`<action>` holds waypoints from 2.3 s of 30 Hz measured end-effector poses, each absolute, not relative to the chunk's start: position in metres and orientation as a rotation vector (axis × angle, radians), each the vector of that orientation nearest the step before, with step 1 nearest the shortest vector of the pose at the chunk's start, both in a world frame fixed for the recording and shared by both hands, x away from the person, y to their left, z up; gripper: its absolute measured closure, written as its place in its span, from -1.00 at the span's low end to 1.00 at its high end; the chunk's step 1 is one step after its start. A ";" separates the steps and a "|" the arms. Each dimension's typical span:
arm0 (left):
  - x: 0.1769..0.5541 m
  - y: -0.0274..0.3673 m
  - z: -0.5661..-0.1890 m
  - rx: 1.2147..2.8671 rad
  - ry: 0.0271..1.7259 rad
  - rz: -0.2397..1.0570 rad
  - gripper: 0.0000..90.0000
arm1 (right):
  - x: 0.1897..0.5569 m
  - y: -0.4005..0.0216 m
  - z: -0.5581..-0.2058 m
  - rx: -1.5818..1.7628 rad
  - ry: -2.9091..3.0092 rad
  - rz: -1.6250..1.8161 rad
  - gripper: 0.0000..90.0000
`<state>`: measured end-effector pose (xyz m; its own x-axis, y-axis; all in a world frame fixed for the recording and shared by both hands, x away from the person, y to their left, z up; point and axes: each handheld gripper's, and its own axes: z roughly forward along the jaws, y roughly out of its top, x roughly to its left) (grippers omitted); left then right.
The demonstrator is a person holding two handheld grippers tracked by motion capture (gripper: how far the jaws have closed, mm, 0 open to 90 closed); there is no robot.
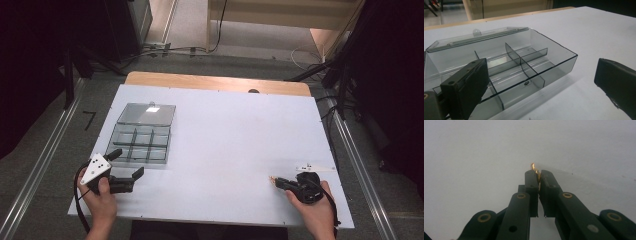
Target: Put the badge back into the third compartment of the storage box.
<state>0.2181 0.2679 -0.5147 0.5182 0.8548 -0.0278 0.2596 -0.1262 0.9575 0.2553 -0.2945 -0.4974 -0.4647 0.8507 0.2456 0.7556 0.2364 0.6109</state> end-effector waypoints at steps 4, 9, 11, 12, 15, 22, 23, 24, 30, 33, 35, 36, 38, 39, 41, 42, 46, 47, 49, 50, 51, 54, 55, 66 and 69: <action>0.218 0.268 -0.515 1.658 0.961 0.680 -1.00 | 0.256 -0.293 -0.492 1.519 2.349 1.051 0.84; 0.217 0.268 -0.515 1.661 0.961 0.683 -1.00 | 0.258 -0.290 -0.488 1.492 2.346 1.073 0.84; 0.217 0.268 -0.515 1.658 0.963 0.686 -1.00 | 0.260 -0.289 -0.487 1.485 2.347 1.089 0.84; 0.217 0.268 -0.515 1.657 0.964 0.686 -1.00 | 0.260 -0.288 -0.486 1.483 2.348 1.092 0.84; 0.216 0.268 -0.515 1.655 0.964 0.689 -1.00 | 0.263 -0.285 -0.482 1.476 2.345 1.118 0.84; 0.216 0.268 -0.515 1.652 0.962 0.687 -1.00 | 0.269 -0.274 -0.475 1.445 2.360 1.114 0.84; 0.216 0.268 -0.515 1.652 0.962 0.687 -1.00 | 0.270 -0.273 -0.474 1.439 2.360 1.118 0.84; 0.216 0.268 -0.515 1.651 0.962 0.687 -1.00 | 0.272 -0.271 -0.473 1.428 2.363 1.120 0.84; 0.216 0.269 -0.515 1.649 0.964 0.684 -1.00 | 0.279 -0.260 -0.466 1.400 2.374 1.125 0.84; 0.216 0.269 -0.515 1.646 0.964 0.682 -1.00 | 0.282 -0.254 -0.465 1.392 2.383 1.123 0.84; 0.216 0.269 -0.515 1.646 0.963 0.681 -1.00 | 0.285 -0.250 -0.465 1.385 2.386 1.128 0.84; 0.216 0.269 -0.515 1.647 0.962 0.681 -1.00 | 0.285 -0.250 -0.465 1.385 2.386 1.128 0.84; 0.216 0.269 -0.515 1.651 0.959 0.681 -1.00 | 0.288 -0.246 -0.465 1.385 2.393 1.131 0.84; 0.216 0.269 -0.515 1.649 0.961 0.681 -1.00 | 0.290 -0.241 -0.467 1.374 2.402 1.136 0.84; 0.216 0.269 -0.515 1.647 0.961 0.679 -1.00 | 0.292 -0.236 -0.467 1.369 2.411 1.136 0.84; 0.216 0.269 -0.515 1.648 0.960 0.678 -1.00 | 0.293 -0.233 -0.467 1.363 2.416 1.138 0.84; 0.216 0.269 -0.515 1.649 0.957 0.679 -1.00 | 0.297 -0.223 -0.466 1.345 2.428 1.150 0.84; 0.216 0.269 -0.515 1.649 0.957 0.679 -1.00 | 0.298 -0.220 -0.465 1.344 2.430 1.150 0.84; 0.217 0.269 -0.515 1.648 0.958 0.676 -1.00 | 0.300 -0.217 -0.463 1.330 2.436 1.150 0.84; 0.217 0.269 -0.515 1.648 0.958 0.676 -1.00 | 0.301 -0.215 -0.462 1.322 2.439 1.151 0.84; 0.217 0.269 -0.515 1.648 0.958 0.676 -1.00 | 0.302 -0.213 -0.460 1.322 2.439 1.151 0.84; 0.217 0.269 -0.515 1.651 0.959 0.675 -1.00 | 0.306 -0.209 -0.458 1.312 2.439 1.162 0.84; 0.217 0.269 -0.515 1.649 0.960 0.675 -1.00 | 0.307 -0.206 -0.457 1.306 2.441 1.161 0.84; 0.217 0.269 -0.515 1.645 0.959 0.673 -1.00 | 0.316 -0.188 -0.449 1.265 2.459 1.175 0.84; 0.217 0.269 -0.515 1.645 0.958 0.672 -1.00 | 0.319 -0.182 -0.446 1.248 2.463 1.186 0.84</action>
